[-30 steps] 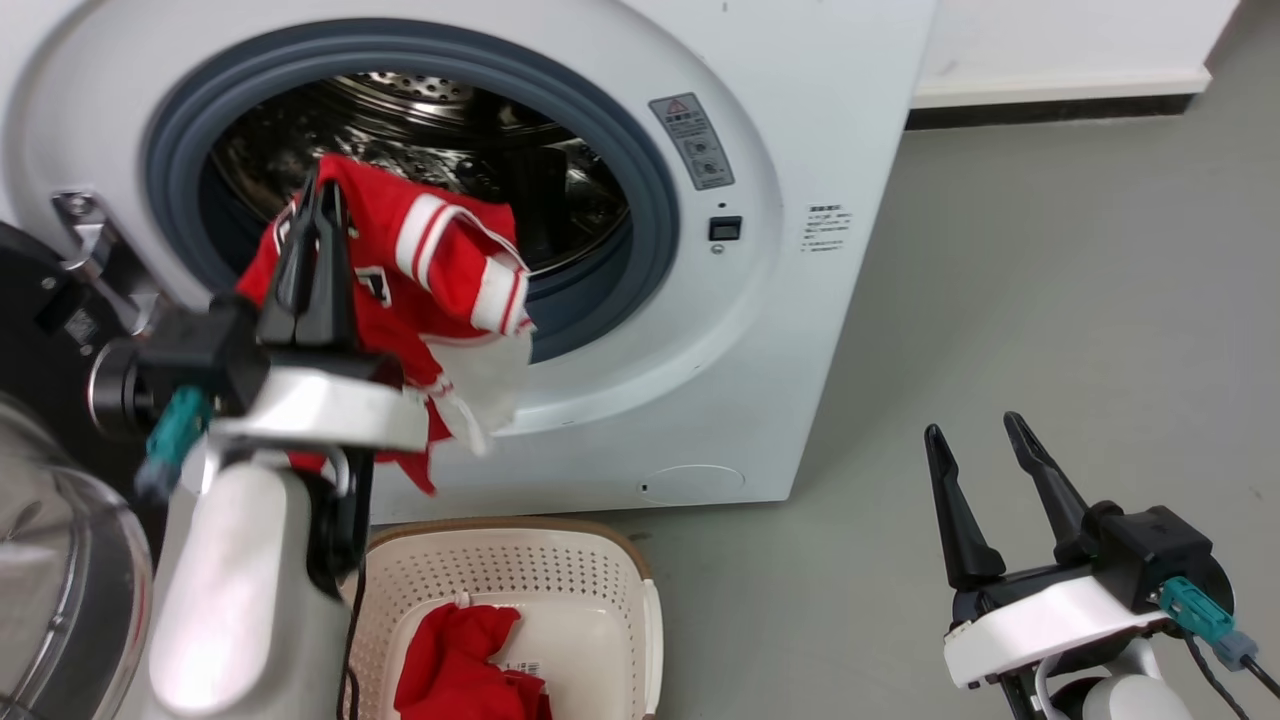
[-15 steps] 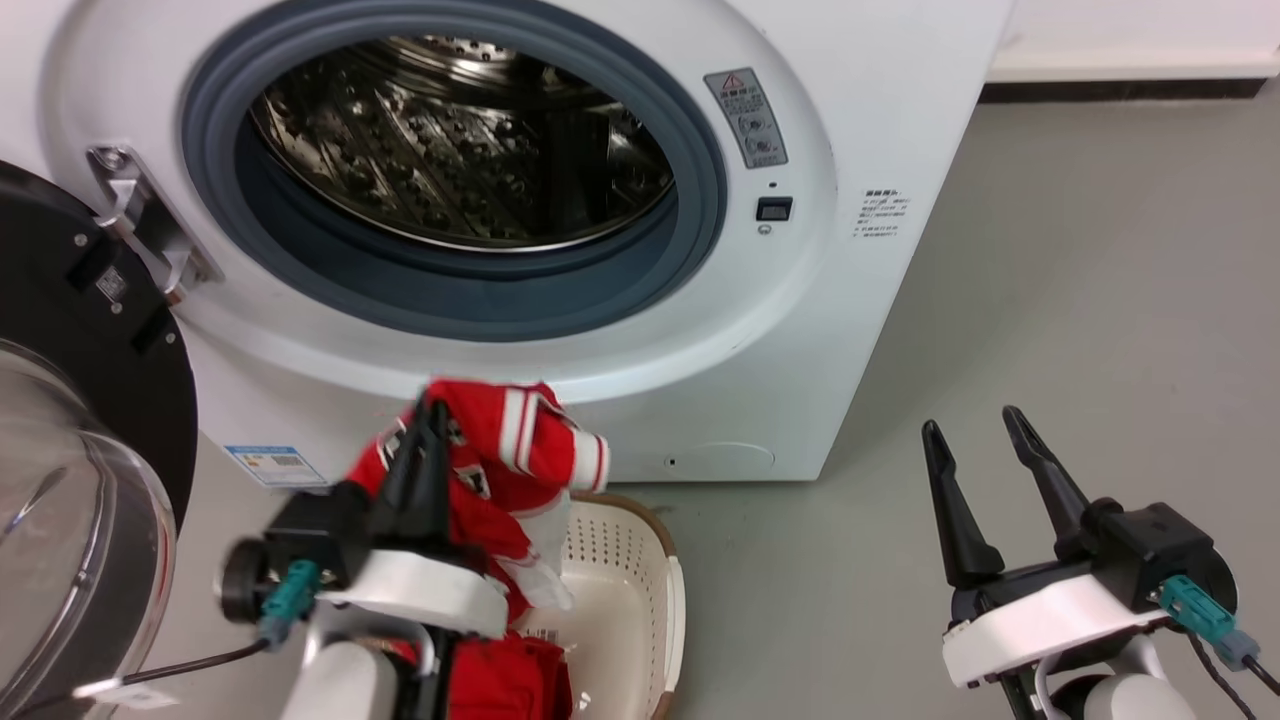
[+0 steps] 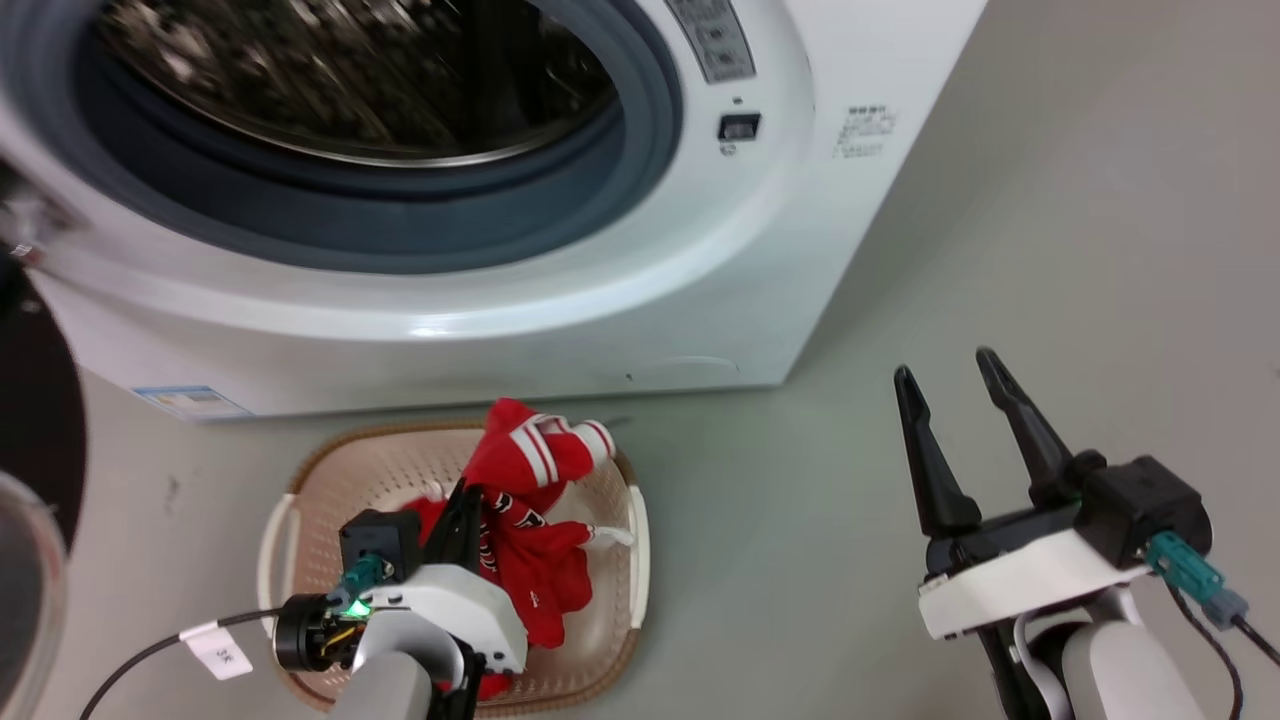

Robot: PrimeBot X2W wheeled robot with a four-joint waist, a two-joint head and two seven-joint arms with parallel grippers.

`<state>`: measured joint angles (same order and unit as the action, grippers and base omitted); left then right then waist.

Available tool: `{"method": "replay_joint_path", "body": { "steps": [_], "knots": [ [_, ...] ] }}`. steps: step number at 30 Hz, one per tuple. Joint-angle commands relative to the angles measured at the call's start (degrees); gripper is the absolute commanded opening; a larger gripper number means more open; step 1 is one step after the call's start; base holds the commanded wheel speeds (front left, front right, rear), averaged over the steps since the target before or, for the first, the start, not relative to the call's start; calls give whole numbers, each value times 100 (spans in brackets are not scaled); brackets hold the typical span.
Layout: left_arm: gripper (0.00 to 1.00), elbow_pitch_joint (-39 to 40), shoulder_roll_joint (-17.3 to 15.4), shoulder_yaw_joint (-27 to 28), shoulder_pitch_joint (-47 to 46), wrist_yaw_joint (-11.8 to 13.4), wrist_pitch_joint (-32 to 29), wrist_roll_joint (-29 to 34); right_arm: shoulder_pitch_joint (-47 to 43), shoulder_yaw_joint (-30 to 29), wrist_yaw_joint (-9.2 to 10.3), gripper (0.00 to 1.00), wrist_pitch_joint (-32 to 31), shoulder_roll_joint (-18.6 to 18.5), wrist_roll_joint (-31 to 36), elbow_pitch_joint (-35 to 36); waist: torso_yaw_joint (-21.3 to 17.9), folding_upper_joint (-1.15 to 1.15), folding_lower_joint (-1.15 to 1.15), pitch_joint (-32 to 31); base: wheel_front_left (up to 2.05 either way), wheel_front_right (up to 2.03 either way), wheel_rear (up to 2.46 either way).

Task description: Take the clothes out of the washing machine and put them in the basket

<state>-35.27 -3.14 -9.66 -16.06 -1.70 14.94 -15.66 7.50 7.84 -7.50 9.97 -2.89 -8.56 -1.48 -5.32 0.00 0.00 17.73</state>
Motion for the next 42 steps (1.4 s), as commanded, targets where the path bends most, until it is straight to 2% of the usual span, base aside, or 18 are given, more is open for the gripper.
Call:
{"method": "replay_joint_path", "body": {
  "steps": [1, 11, 17, 21, 22, 23, 24, 31, 40, 42],
  "knots": [
    [0, -129, 3, 38, -163, 37, 33, -3, 135, 19, 2, 100, 36, 3, -32, -6, -213, 0, 0, 365, 0, 0, 0],
    [0, -2196, -42, 444, -1302, 226, 27, -234, 627, 276, 2, 100, 258, 4, -178, -137, -565, 0, 0, 1492, 0, 0, 0],
    [0, -3040, -88, 551, -1797, 315, 22, -328, 844, 260, 2, 100, 376, 4, -129, -265, -565, 0, 0, 1924, 0, 0, 0],
    [0, -3477, -83, 504, -2068, 239, -113, -347, 963, 287, 2, 100, 415, 3, -121, -338, -544, 0, 0, 2062, 0, 0, 0],
    [20, -3526, -83, 511, -2109, 241, -115, -371, 994, 300, 2, 100, 426, 4, -129, -358, -538, 0, 0, 2075, 0, 0, 0],
    [50, -3566, -85, 522, -2135, 227, -102, -385, 1022, 308, 2, 100, 426, 4, -137, -375, -531, 0, 0, 2078, 0, 0, 0],
    [100, -3605, -85, 520, -2153, 211, -90, -394, 1040, 306, 2, 100, 435, 4, -136, -401, -517, 0, 0, 2066, 0, 0, 0],
    [100, -3555, -54, 508, -1993, 26, 20, -441, 895, 171, 3, 100, 476, 2, 9, -660, -316, 0, 0, 1384, 0, 0, 0],
    [100, -1663, -19, 701, -1058, -27, 25, -107, 375, -132, 3, 100, 253, 2, 278, -662, 14, 0, 0, -33, 0, 0, 0],
    [100, -1451, -16, 727, -935, -37, 25, -40, 310, -157, 3, 100, 222, 1, 288, -635, 34, 0, 0, -155, 0, 0, 0]
  ]
}}
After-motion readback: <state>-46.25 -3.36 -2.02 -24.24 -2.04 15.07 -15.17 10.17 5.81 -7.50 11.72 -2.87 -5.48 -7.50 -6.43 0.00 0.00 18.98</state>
